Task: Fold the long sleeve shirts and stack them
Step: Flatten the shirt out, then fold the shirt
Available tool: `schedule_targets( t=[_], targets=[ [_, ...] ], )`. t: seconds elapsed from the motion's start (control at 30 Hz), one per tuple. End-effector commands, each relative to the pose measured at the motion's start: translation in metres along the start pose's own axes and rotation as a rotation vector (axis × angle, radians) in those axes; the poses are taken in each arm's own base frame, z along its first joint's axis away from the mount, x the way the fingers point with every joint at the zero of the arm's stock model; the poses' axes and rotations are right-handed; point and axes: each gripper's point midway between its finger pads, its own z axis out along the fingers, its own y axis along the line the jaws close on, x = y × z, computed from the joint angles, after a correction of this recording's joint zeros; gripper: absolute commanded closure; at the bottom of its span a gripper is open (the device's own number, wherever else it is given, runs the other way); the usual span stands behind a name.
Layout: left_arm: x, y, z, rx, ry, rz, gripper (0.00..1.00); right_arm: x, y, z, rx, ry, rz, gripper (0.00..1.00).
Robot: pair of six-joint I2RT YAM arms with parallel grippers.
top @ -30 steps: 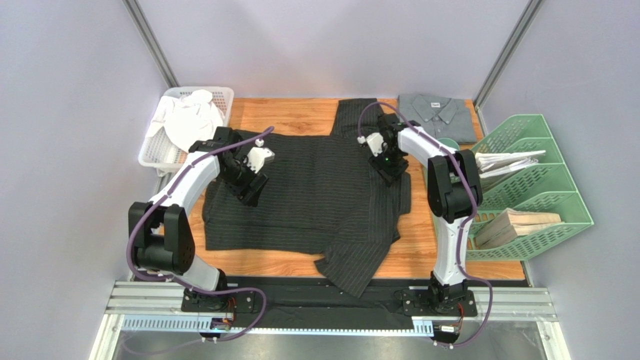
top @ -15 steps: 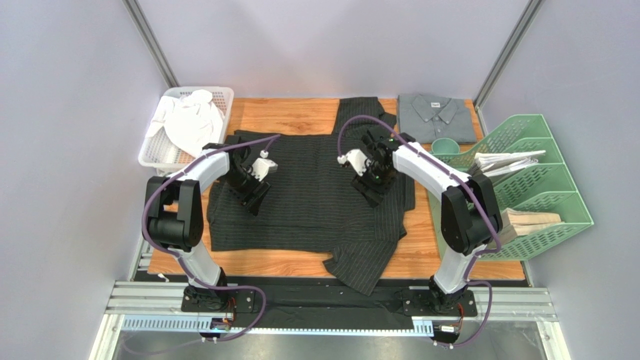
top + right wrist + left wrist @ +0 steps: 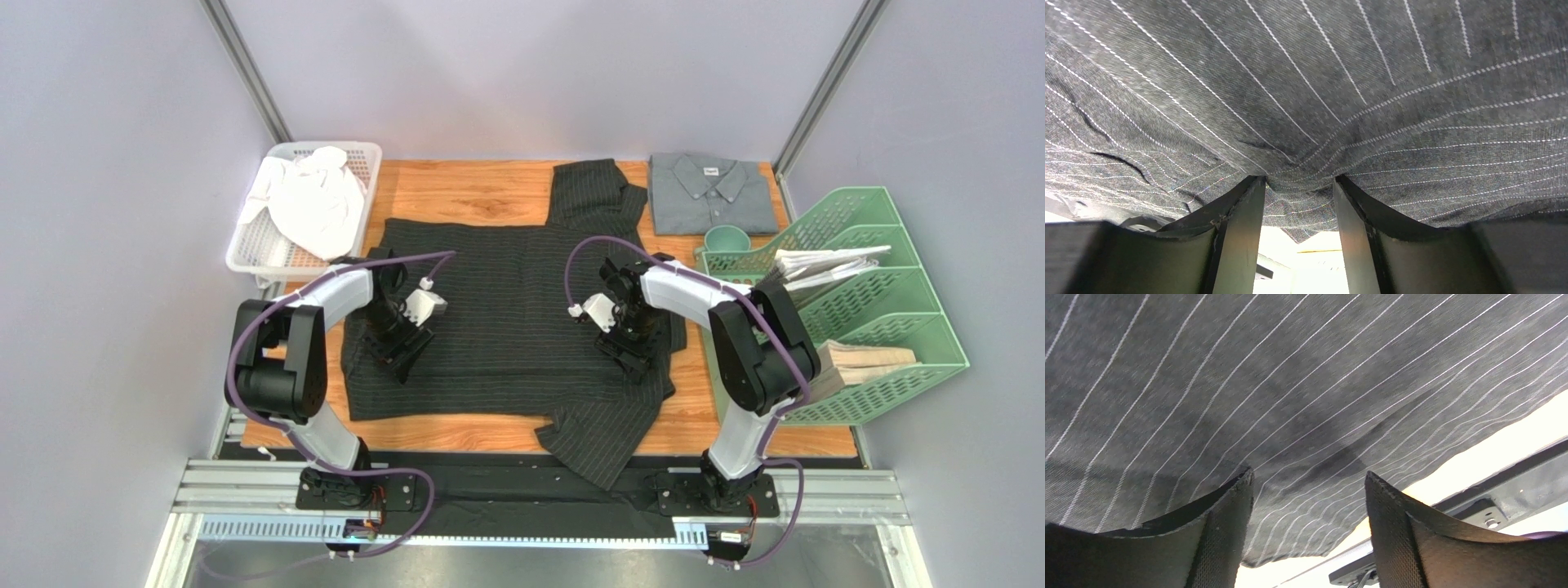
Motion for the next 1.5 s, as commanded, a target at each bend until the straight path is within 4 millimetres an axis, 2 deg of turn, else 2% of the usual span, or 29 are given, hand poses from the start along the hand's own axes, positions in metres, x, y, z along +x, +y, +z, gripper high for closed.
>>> schedule_targets(
  t=[0.0, 0.07, 0.13, 0.2, 0.23, 0.27, 0.33, 0.37, 0.47, 0.6, 0.7, 0.8, 0.83, 0.9, 0.93, 0.97, 1.07, 1.1, 1.13, 1.2, 1.23, 1.27, 1.3, 1.33, 1.37, 1.4, 1.43, 1.47],
  targets=[
    [0.010, -0.003, -0.007, 0.016, 0.025, 0.020, 0.29, 0.017, -0.021, 0.004, 0.064, 0.050, -0.014, 0.50],
    [0.009, -0.016, -0.014, 0.076, -0.001, 0.048, 0.30, 0.021, -0.014, -0.001, 0.047, 0.045, -0.026, 0.50],
    [0.011, -0.019, -0.021, 0.076, -0.003, 0.073, 0.30, 0.026, -0.003, -0.009, 0.016, 0.055, -0.052, 0.49],
    [0.000, -0.023, -0.039, 0.057, -0.081, 0.088, 0.29, 0.019, 0.008, -0.030, -0.003, -0.010, -0.070, 0.46],
    [-0.008, -0.022, -0.047, 0.040, -0.122, 0.084, 0.28, 0.014, 0.011, -0.039, -0.002, -0.045, -0.062, 0.46],
    [-0.025, -0.020, -0.062, 0.012, -0.207, 0.092, 0.26, 0.002, 0.012, -0.057, 0.003, -0.108, -0.060, 0.46],
    [-0.042, -0.018, -0.076, -0.016, -0.285, 0.064, 0.25, -0.009, 0.014, -0.069, -0.005, -0.158, -0.042, 0.46],
    [-0.058, -0.008, -0.084, -0.056, -0.338, 0.064, 0.25, -0.013, 0.014, -0.073, -0.002, -0.174, -0.037, 0.47],
    [-0.084, 0.013, -0.088, -0.101, -0.372, 0.024, 0.25, -0.023, 0.009, -0.071, 0.003, -0.174, -0.023, 0.51],
    [-0.098, 0.030, -0.071, -0.080, -0.325, -0.016, 0.29, -0.028, 0.011, -0.050, -0.036, -0.137, -0.010, 0.54],
    [-0.094, 0.036, -0.052, -0.074, -0.273, -0.028, 0.32, -0.026, 0.016, -0.030, -0.062, -0.091, -0.015, 0.55],
    [-0.077, 0.037, -0.033, -0.070, -0.202, -0.031, 0.35, -0.011, 0.024, -0.009, -0.082, -0.025, -0.025, 0.56],
    [-0.066, 0.033, -0.025, -0.064, -0.172, -0.032, 0.37, -0.001, 0.030, -0.002, -0.098, 0.006, -0.026, 0.56],
    [-0.055, 0.028, -0.019, -0.053, -0.151, -0.023, 0.39, 0.007, 0.041, 0.003, -0.115, 0.031, -0.044, 0.56],
    [-0.043, 0.022, -0.013, -0.044, -0.128, -0.023, 0.39, 0.011, 0.046, 0.006, -0.124, 0.040, -0.052, 0.56],
    [-0.037, 0.019, -0.011, -0.042, -0.119, -0.023, 0.40, 0.021, 0.054, 0.009, -0.133, 0.063, -0.062, 0.57],
    [-0.013, 0.007, -0.006, -0.027, -0.073, -0.002, 0.41, 0.034, 0.067, 0.009, -0.154, 0.075, -0.092, 0.57],
    [-0.009, 0.005, -0.008, -0.026, -0.068, 0.020, 0.41, 0.033, 0.065, 0.005, -0.142, 0.068, -0.099, 0.57],
    [-0.005, 0.000, -0.013, -0.021, -0.069, 0.025, 0.42, 0.030, 0.064, 0.000, -0.138, 0.050, -0.103, 0.57],
    [-0.008, -0.003, -0.025, -0.018, -0.093, 0.064, 0.40, 0.011, 0.058, -0.030, -0.119, -0.045, -0.107, 0.54],
    [-0.023, -0.010, -0.044, 0.002, -0.171, 0.085, 0.39, 0.004, 0.056, -0.042, -0.120, -0.082, -0.099, 0.53],
    [-0.032, -0.013, -0.056, 0.005, -0.218, 0.104, 0.37, -0.007, 0.046, -0.058, -0.103, -0.141, -0.077, 0.50],
    [-0.047, -0.022, -0.072, 0.035, -0.302, 0.145, 0.31, -0.030, 0.033, -0.084, -0.065, -0.235, -0.074, 0.48],
    [-0.067, -0.019, -0.098, 0.005, -0.382, 0.190, 0.27, -0.043, 0.022, -0.100, -0.043, -0.295, -0.060, 0.46],
    [-0.080, -0.017, -0.112, -0.017, -0.439, 0.202, 0.23, -0.051, 0.003, -0.113, -0.012, -0.341, -0.013, 0.45],
    [-0.101, -0.014, -0.135, -0.049, -0.523, 0.227, 0.10, -0.072, -0.018, -0.136, 0.032, -0.412, 0.012, 0.44],
    [-0.118, -0.008, -0.147, -0.072, -0.585, 0.242, 0.04, -0.084, -0.033, -0.147, 0.047, -0.466, 0.035, 0.43],
    [-0.131, -0.006, -0.157, -0.078, -0.625, 0.255, 0.01, -0.088, -0.055, -0.156, 0.060, -0.501, 0.120, 0.41]
  ],
)
